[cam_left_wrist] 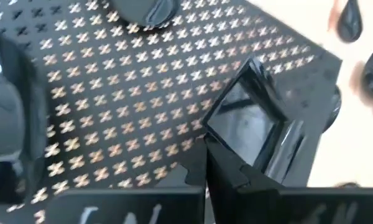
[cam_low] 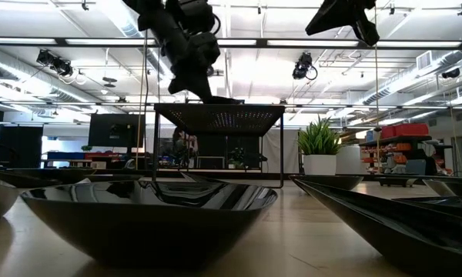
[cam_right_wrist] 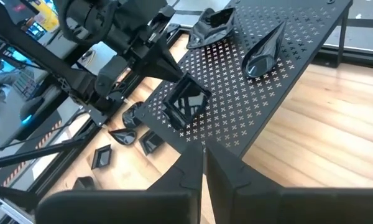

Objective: Pick & Place Mini shaped plates
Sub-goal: Adjust the square plates

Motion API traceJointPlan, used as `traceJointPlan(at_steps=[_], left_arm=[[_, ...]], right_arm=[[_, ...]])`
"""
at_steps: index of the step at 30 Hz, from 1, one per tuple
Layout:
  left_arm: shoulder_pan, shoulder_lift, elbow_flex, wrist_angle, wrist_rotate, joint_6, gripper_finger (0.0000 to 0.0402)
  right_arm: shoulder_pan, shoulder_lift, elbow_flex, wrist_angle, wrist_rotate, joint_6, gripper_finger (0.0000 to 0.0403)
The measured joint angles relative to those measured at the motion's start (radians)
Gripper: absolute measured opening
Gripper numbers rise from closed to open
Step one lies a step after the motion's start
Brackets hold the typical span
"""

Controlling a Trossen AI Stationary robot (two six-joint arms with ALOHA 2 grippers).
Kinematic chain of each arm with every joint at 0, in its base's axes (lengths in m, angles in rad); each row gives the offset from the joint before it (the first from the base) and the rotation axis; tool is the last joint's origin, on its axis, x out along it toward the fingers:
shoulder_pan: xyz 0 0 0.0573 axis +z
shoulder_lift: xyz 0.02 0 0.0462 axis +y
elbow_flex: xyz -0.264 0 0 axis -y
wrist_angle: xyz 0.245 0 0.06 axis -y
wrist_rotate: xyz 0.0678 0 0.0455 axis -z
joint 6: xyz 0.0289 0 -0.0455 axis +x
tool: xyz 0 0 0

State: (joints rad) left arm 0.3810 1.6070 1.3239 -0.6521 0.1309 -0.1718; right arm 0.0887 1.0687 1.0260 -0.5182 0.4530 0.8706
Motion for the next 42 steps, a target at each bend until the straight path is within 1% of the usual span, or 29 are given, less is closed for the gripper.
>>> traceJointPlan(at_steps=[3, 9, 11, 13, 17, 18, 20, 22, 24, 28, 30, 34, 38, 42], left_arm=[[-0.007, 0.0, 0.0, 0.005, -0.016, -0.001, 0.0006], [-0.004, -0.034, 0.0, -0.045, -0.134, -0.001, 0.0006], [-0.004, -0.061, 0.0, -0.064, -0.119, 0.0, 0.0006], [-0.007, -0.09, 0.0, -0.086, -0.032, 0.006, 0.0005], [-0.03, -0.104, 0.0, -0.09, 0.233, 0.029, 0.0004], [-0.044, -0.098, -0.004, -0.087, 0.27, 0.045, 0.0004], [-0.079, -0.079, -0.018, -0.073, 0.289, 0.085, 0.0004], [-0.111, -0.051, -0.037, -0.071, 0.269, 0.117, 0.0004], [-0.139, -0.021, -0.046, -0.039, 0.207, 0.126, 0.0004], [-0.173, 0.024, -0.049, 0.05, 0.056, 0.058, 0.0004], [-0.182, 0.035, -0.049, 0.103, 0.009, 0.013, 0.0003], [-0.184, 0.035, -0.049, 0.163, -0.049, -0.059, 0.0003], [-0.183, 0.035, -0.049, 0.178, -0.088, -0.105, 0.0003], [-0.184, 0.035, -0.049, 0.177, -0.112, -0.119, 0.0003]], right_arm=[[0.0, 0.0, 0.0, 0.0, 0.0, -0.005, 0.0022], [0.0, 0.0, 0.0, 0.0, 0.0, -0.016, 0.0022], [0.0, 0.0, 0.0, 0.001, 0.0, -0.016, 0.0022], [0.0, 0.004, 0.0, 0.002, 0.0, -0.008, 0.0022], [0.0, 0.012, -0.007, 0.016, 0.001, 0.004, 0.0022], [0.0, 0.014, -0.013, 0.017, 0.001, 0.004, 0.0022], [0.0, 0.017, -0.024, 0.013, 0.001, 0.004, 0.0022], [0.0, 0.018, -0.029, 0.012, 0.0, 0.005, 0.0022], [0.0, 0.018, -0.029, 0.009, 0.0, 0.002, 0.0022], [0.0, 0.006, -0.03, 0.008, -0.016, -0.022, 0.0022], [0.0, -0.006, -0.03, 0.003, -0.034, -0.036, 0.0022], [0.0, -0.029, -0.03, -0.007, -0.072, -0.082, 0.0022], [0.0, -0.048, -0.03, -0.025, -0.078, -0.12, 0.0022], [0.0, -0.062, -0.031, -0.03, -0.078, -0.158, 0.0022]])
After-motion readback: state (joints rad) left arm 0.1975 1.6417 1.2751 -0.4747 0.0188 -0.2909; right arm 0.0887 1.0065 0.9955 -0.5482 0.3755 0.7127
